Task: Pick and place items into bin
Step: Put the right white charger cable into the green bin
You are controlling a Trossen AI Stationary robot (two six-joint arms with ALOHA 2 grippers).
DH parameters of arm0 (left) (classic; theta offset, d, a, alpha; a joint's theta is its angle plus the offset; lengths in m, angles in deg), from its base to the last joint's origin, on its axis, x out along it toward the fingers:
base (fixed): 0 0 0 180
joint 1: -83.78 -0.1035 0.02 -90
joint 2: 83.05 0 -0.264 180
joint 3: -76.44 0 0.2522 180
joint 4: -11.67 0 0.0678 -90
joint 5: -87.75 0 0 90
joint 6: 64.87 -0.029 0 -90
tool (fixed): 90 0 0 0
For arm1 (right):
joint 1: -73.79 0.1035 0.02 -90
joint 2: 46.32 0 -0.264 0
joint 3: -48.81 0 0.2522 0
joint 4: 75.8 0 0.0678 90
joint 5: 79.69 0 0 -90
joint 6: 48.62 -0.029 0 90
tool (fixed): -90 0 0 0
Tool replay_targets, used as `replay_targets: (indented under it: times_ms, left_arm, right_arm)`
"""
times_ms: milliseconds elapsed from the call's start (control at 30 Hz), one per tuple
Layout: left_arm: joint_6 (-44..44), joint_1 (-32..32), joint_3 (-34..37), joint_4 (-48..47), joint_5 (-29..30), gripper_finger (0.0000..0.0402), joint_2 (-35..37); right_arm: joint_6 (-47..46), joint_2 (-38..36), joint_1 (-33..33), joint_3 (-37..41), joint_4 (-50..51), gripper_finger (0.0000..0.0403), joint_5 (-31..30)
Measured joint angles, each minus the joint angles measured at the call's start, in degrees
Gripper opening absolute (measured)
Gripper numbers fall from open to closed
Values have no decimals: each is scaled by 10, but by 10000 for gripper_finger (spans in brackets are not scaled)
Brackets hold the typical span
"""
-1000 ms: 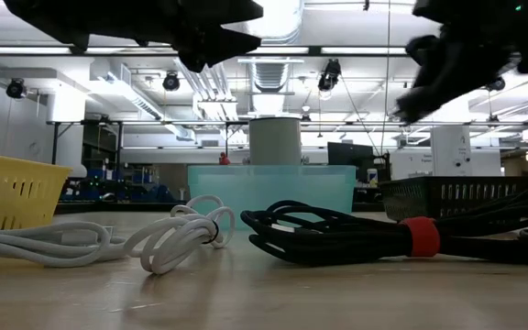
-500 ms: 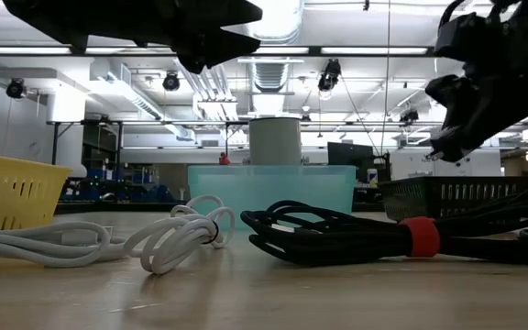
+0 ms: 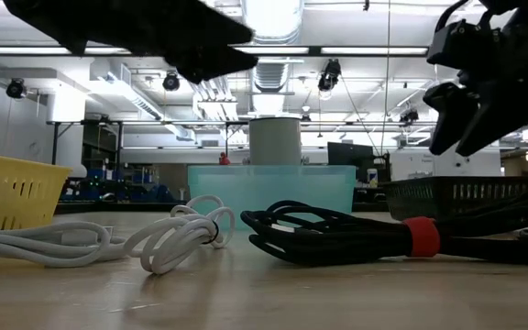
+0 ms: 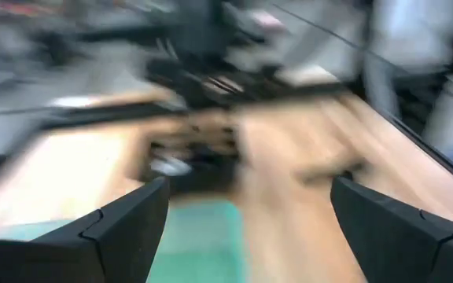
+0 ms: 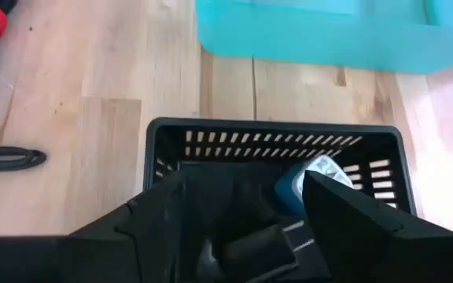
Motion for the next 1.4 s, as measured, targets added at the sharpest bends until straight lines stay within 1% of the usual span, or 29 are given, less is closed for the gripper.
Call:
replay_targets:
  times_ms: [67,133,167,267,433,600,800,900,1033,1133,1233,1400]
  left_arm:
    - [-22,3,-5,-59,-79,336,0]
    - [-27,9,-12,-105,-136,336,-5]
    - [-27,12,-16,-115,-153,336,-7]
    - [-23,19,-24,-127,-175,336,-11]
    - [-23,35,-26,-134,-192,336,-37]
    - [-22,51,-27,-130,-194,336,-98]
    - [-23,54,-64,-127,-191,336,-174]
    - [-23,54,-78,-131,-190,336,-200]
    - [-25,54,-84,-133,-189,336,-223]
    - [-25,54,-83,-133,-189,333,-225]
    - [-29,54,-83,-134,-189,315,-226]
    - [-29,54,-83,-135,-189,257,-226]
  right_arm:
    - [1,0,0,0,-6,240,0]
    - [3,0,0,0,-10,237,-1]
    - [4,0,0,0,-9,235,-1]
    - [4,0,0,0,-9,230,-1]
    - [4,0,0,0,-15,226,-1]
    - [6,0,0,0,-19,225,-1]
    - [6,0,0,0,-20,224,-1]
    - [6,0,0,0,-20,224,-1]
    - [6,0,0,0,-20,224,-1]
    - [6,0,0,0,-21,224,-1]
    - [6,0,0,0,-21,224,0]
    - [13,0,0,0,-20,224,0]
